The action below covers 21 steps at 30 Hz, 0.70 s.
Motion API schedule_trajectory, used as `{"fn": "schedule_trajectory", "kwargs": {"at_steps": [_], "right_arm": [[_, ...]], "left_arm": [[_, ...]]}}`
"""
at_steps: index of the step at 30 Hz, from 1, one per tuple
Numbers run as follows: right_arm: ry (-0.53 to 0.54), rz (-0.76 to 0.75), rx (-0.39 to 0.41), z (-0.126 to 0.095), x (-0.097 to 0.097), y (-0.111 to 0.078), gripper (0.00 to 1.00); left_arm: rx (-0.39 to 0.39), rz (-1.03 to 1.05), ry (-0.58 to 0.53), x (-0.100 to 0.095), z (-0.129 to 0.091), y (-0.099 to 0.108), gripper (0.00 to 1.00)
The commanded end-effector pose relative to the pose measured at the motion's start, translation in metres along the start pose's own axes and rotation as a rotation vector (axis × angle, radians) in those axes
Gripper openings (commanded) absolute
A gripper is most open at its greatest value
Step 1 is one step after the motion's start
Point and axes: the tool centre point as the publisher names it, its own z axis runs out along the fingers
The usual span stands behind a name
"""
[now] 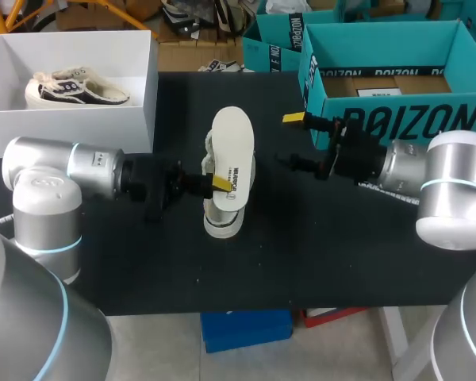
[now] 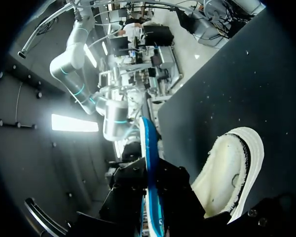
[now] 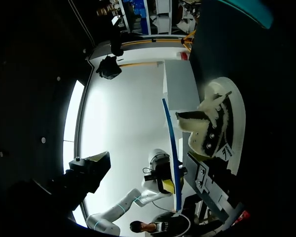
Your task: Take the shoe out of the shoebox, open the shoe tongue, remove and reinsert the insole, then place the shoe into the shoebox
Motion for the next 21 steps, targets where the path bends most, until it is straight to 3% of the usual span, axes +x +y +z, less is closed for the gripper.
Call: {"fn": "schedule_trajectory", "kwargs": {"at_steps": [1, 5, 12, 17, 19, 21], "right_arm": [[-0.045, -0.003, 0.090, 0.011, -0.003, 0.009, 1.00], [-0.168, 0.000, 0.201, 0.024, -0.004, 0.004, 1.00], [-0.268, -0.016, 0.329, 0.036, -0.009, -0.006, 1.00], [-0.268, -0.021, 0.358, 0.039, -0.018, -0.011, 1.00], [-0.256, -0.026, 0.358, 0.041, -0.022, -0.013, 0.86], [-0.251, -0.027, 0.359, 0.045, -0.025, -0.015, 0.89]], "left_arm": [[-0.005, 0.003, 0.003, 0.000, 0.001, -0.002, 0.00], [-0.005, 0.003, 0.003, 0.000, 0.001, -0.002, 0.00], [-0.005, 0.003, 0.003, 0.000, 0.001, -0.002, 0.00], [-0.005, 0.003, 0.003, 0.000, 0.001, -0.002, 0.00], [-0.005, 0.003, 0.003, 0.000, 0.001, -0.002, 0.00], [-0.005, 0.003, 0.003, 0.000, 0.001, -0.002, 0.00]]}}
